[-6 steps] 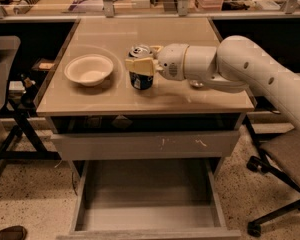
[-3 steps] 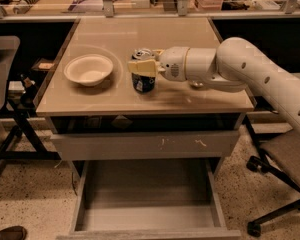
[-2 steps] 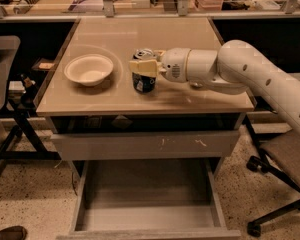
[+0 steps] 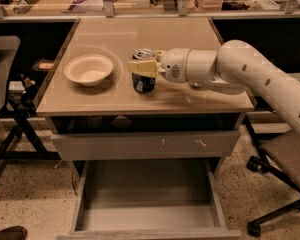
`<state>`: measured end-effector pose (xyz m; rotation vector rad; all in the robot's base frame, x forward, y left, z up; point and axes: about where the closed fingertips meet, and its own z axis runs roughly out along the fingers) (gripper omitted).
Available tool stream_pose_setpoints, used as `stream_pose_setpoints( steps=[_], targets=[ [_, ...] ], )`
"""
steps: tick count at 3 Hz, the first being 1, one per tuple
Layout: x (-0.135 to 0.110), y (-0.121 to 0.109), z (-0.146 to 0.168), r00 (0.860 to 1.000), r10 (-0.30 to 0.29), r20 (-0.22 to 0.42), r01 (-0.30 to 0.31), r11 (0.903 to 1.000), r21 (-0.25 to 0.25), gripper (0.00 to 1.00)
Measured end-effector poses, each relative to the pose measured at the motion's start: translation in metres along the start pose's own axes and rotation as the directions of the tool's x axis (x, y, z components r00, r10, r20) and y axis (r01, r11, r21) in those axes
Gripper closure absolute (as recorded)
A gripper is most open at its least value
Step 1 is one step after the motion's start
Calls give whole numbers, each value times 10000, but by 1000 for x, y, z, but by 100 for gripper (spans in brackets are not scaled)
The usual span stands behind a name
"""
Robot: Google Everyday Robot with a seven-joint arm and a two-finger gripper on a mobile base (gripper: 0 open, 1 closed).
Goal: Pick pepsi can from middle drawer and place on counter
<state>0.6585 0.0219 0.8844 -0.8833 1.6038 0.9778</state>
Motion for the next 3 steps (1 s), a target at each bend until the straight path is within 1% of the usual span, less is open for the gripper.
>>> stream_pose_setpoints(
  steps=[2,3],
  targets=[
    [0,0,0,10000,0,0,0,10000,-1,12],
    [0,0,0,10000,0,0,0,10000,-2,0]
  ],
)
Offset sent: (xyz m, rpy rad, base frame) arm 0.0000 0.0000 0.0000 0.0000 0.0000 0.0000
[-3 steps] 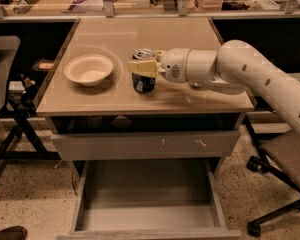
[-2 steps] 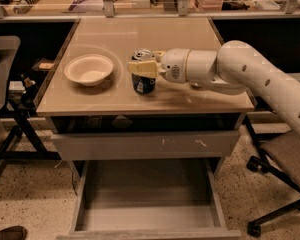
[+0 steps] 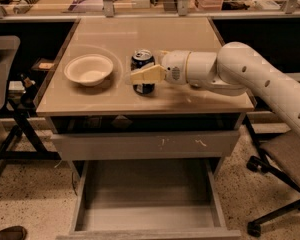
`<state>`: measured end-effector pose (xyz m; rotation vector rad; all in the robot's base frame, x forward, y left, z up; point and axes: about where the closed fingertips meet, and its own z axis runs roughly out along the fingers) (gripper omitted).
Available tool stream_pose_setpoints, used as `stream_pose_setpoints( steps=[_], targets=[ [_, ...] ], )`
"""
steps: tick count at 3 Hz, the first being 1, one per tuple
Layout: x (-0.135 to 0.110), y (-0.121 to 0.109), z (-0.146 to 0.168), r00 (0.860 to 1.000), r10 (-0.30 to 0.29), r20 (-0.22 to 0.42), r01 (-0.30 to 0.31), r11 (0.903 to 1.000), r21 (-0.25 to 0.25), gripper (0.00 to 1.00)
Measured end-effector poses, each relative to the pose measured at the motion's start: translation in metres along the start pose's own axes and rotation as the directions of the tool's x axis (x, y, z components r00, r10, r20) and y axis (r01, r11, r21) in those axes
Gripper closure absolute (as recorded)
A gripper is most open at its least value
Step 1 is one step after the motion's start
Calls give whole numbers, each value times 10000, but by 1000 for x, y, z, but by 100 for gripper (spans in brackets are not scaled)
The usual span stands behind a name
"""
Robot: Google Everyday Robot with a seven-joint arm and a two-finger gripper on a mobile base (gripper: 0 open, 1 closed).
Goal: Pick pepsi can from middle drawer and place on counter
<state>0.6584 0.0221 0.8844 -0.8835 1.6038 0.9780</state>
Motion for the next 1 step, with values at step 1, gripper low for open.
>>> stream_pose_setpoints(
  steps=[1],
  targets=[
    [0,0,0,10000,0,0,0,10000,0,0]
  ],
)
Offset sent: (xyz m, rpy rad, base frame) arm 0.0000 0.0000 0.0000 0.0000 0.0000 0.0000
